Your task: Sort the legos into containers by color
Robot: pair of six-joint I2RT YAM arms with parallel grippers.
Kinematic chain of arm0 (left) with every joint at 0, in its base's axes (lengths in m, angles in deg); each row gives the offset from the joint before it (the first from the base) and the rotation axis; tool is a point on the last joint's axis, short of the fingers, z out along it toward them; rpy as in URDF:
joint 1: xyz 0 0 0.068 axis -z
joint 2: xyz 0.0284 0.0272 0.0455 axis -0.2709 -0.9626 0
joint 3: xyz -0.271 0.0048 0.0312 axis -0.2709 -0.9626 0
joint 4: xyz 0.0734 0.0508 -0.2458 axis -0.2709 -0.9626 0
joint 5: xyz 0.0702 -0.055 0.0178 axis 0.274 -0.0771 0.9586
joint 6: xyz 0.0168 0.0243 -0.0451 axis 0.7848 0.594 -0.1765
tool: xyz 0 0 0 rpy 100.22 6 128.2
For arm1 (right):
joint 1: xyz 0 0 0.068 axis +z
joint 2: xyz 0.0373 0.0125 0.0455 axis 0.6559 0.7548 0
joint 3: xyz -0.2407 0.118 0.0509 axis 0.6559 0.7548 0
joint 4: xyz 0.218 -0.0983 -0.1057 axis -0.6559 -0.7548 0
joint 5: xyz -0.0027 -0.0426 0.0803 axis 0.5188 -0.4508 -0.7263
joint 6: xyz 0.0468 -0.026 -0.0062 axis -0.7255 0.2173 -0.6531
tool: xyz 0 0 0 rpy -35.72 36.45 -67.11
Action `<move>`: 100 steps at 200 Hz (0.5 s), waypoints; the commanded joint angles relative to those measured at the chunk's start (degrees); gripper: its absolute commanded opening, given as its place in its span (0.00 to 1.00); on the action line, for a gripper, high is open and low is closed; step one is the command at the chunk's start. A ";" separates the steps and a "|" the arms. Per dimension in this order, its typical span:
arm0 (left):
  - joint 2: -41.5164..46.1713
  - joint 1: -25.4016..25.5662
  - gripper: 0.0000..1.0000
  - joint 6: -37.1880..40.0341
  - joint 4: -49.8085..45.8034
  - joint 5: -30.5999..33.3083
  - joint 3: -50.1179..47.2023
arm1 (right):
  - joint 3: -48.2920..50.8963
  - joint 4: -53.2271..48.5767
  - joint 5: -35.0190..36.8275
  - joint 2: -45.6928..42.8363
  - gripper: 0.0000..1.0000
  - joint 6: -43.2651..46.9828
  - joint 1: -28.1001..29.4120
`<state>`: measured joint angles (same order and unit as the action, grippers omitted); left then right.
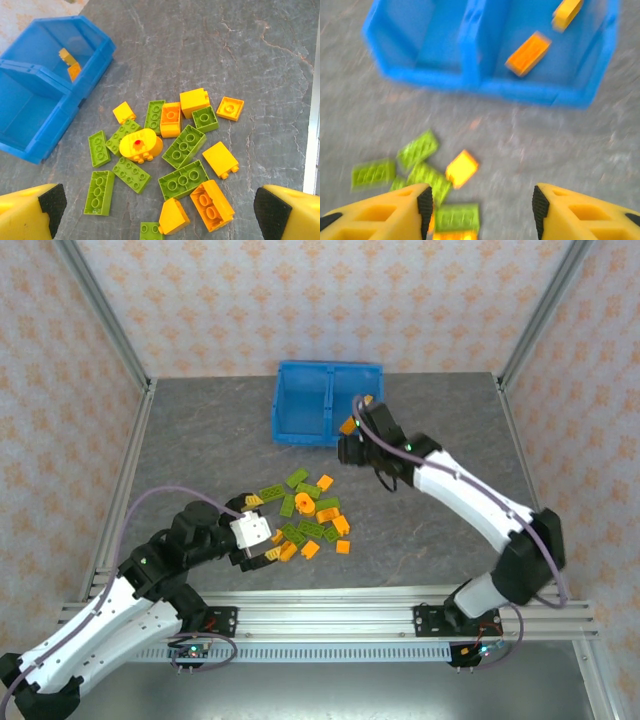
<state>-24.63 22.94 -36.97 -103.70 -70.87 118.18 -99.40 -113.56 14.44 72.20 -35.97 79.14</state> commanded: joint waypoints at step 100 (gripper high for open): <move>-1.07 0.54 1.00 2.13 -2.33 -1.69 1.18 | 16.22 7.77 -10.54 8.02 0.68 -0.07 7.64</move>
<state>-25.85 22.94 -35.92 -104.59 -72.29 118.18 -81.57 -109.34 3.64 77.38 -35.40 86.49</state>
